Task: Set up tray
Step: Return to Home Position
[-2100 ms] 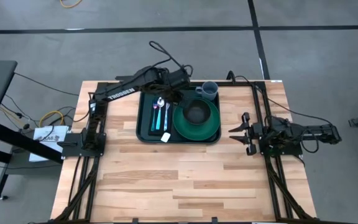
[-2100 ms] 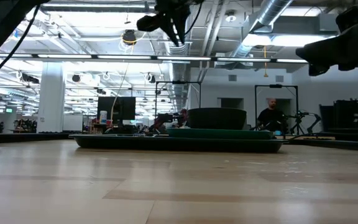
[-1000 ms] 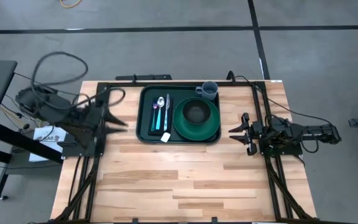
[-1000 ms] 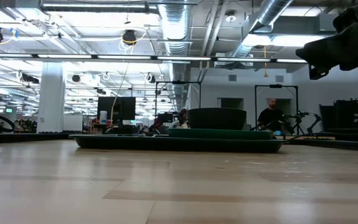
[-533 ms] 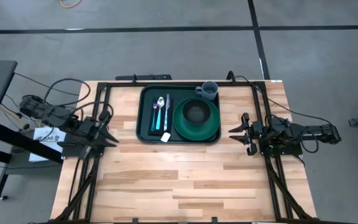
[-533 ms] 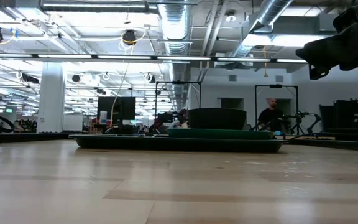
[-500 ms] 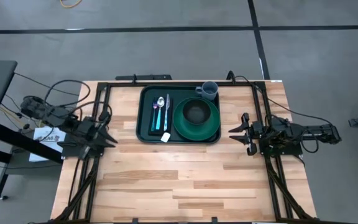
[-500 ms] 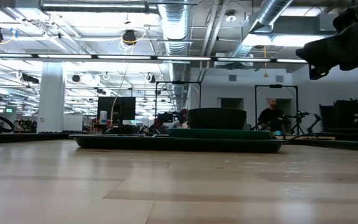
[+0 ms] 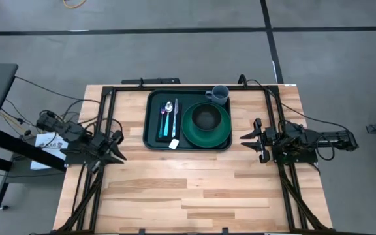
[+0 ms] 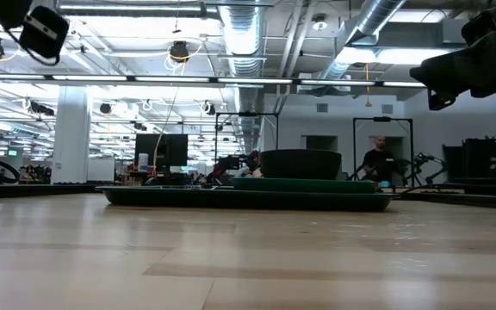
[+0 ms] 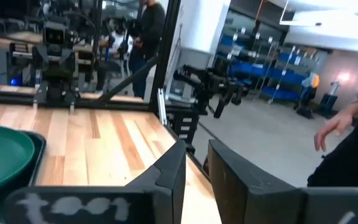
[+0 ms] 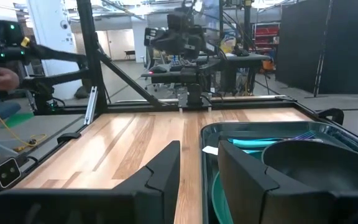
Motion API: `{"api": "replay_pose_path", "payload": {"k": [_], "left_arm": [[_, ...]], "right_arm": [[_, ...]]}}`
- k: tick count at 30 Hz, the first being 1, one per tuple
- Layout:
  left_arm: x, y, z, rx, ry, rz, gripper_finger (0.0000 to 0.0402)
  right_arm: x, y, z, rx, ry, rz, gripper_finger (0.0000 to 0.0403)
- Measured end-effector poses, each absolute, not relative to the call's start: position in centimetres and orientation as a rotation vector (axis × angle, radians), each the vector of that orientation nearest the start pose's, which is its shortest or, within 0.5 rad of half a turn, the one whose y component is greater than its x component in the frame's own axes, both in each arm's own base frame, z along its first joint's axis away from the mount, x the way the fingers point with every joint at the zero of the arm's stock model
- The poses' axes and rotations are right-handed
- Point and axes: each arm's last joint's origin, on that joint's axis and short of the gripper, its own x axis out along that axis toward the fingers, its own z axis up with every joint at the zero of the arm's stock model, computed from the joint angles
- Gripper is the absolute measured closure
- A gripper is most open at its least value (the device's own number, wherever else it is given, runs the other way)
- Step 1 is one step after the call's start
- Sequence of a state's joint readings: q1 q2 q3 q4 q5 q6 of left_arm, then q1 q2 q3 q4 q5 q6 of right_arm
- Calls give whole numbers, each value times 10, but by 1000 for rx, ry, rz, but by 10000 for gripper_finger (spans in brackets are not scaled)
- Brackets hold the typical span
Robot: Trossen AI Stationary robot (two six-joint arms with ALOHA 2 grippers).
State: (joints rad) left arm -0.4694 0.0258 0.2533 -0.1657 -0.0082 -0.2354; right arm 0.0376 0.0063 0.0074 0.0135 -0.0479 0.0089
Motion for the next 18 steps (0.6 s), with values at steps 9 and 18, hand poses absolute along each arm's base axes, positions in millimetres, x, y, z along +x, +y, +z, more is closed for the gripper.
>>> {"api": "replay_pose_path", "payload": {"k": [9,18], "left_arm": [[82,-40,196,-235,-69,-441,345],[87,-41,179,-207,-95,-377,345]], "right_arm": [[97,5,167,9,-15,86,301],[97,5,167,9,-14,86,301]]}}
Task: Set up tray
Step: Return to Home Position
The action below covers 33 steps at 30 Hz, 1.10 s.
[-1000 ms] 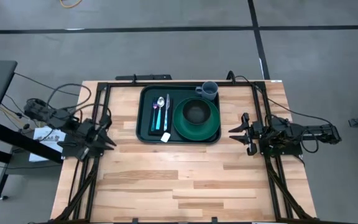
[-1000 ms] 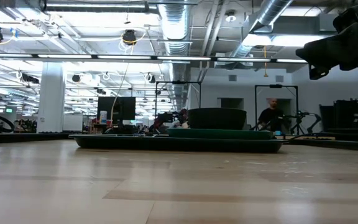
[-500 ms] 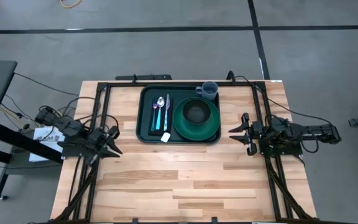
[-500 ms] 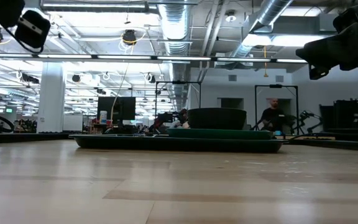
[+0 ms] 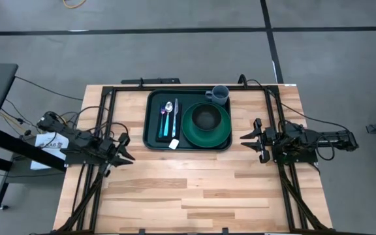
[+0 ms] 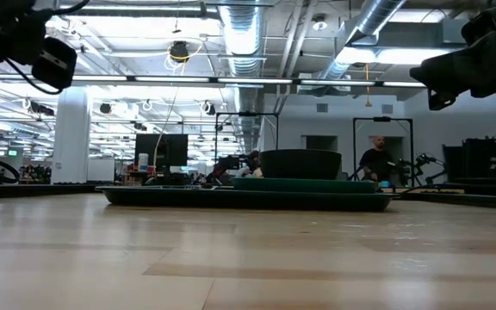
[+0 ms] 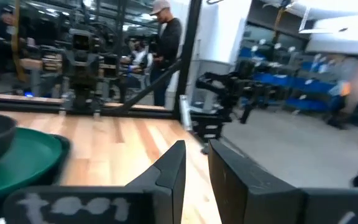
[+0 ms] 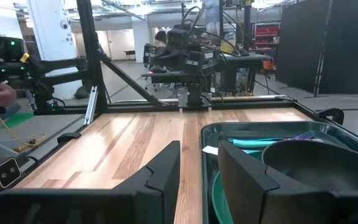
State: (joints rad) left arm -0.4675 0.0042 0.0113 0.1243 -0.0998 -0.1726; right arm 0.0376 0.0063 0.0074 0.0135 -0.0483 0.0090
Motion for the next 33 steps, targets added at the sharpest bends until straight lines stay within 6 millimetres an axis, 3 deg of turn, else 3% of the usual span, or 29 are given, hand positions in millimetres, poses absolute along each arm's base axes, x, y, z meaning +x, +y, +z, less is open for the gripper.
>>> {"api": "replay_pose_path", "payload": {"k": [12,25,33], "left_arm": [[93,-26,173,-85,-65,-130,345],[97,-4,170,-40,-35,-44,345],[97,0,169,-45,-35,4,345]], "right_arm": [[97,5,167,9,-14,86,301],[97,5,167,9,-14,86,301],[97,5,167,8,-14,86,301]]}}
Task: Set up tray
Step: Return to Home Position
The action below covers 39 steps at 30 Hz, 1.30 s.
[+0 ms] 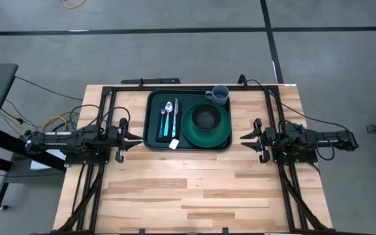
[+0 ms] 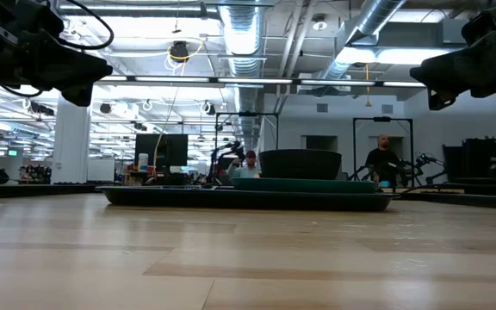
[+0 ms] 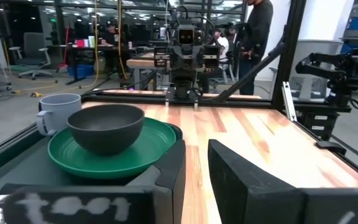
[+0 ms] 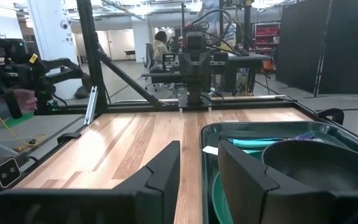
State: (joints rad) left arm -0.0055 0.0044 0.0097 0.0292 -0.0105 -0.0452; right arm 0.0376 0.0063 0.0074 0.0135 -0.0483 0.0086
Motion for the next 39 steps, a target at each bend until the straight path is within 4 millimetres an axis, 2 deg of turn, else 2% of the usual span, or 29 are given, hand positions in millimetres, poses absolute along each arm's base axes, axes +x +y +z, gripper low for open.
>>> {"api": "replay_pose_path", "payload": {"k": [39], "left_arm": [[97,0,169,-49,-32,4,345]], "right_arm": [[97,5,167,8,-14,86,301]]}}
